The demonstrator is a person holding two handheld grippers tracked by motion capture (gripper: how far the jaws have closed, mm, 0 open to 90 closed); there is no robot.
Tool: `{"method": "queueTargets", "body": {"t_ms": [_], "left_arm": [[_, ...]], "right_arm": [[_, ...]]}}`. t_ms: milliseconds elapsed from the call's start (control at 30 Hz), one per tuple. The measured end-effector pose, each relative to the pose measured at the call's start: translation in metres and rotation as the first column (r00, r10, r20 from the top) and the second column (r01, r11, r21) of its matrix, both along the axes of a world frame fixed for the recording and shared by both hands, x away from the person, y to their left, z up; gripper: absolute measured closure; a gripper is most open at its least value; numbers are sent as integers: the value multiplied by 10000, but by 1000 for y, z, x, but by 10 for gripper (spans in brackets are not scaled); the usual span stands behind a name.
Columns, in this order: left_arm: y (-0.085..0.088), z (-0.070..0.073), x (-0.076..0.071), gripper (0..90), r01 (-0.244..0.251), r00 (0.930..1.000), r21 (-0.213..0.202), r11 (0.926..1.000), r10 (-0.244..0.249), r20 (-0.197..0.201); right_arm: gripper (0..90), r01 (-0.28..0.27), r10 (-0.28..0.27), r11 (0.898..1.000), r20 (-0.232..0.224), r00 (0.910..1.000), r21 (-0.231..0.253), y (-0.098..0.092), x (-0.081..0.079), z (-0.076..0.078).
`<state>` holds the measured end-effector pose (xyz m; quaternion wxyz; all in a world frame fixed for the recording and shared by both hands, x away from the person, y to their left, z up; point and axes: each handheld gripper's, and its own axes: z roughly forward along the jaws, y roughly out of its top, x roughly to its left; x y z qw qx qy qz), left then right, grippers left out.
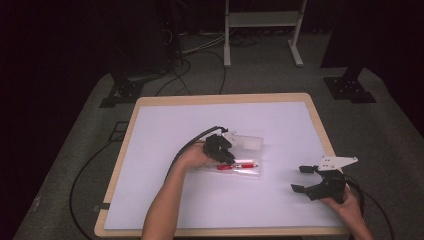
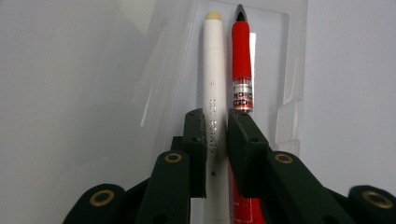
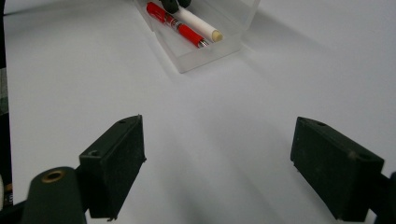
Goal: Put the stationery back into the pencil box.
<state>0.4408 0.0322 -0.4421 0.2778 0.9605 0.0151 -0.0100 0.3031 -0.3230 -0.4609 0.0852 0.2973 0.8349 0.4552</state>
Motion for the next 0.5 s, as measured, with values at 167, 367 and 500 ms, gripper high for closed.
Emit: {"method": "queueTargets", "body": {"t_ms": [167,367,500], "left_arm": [[0,1,-1,728,35,10000,-37,10000,-35,-48],[-3,3,-4,729,250,9997,-115,9996,-251,-46],[-4,4,-7,728,346,9994,-79,9994,-347,-87]], "right_arm": [[167,7,-7,10000,-18,10000,-8,0,0,0],[167,-35,35,10000,-35,10000,-9,0,0,-1],[167,-128,127,9999,-53,9999,-51,0,-1,-1]]}}
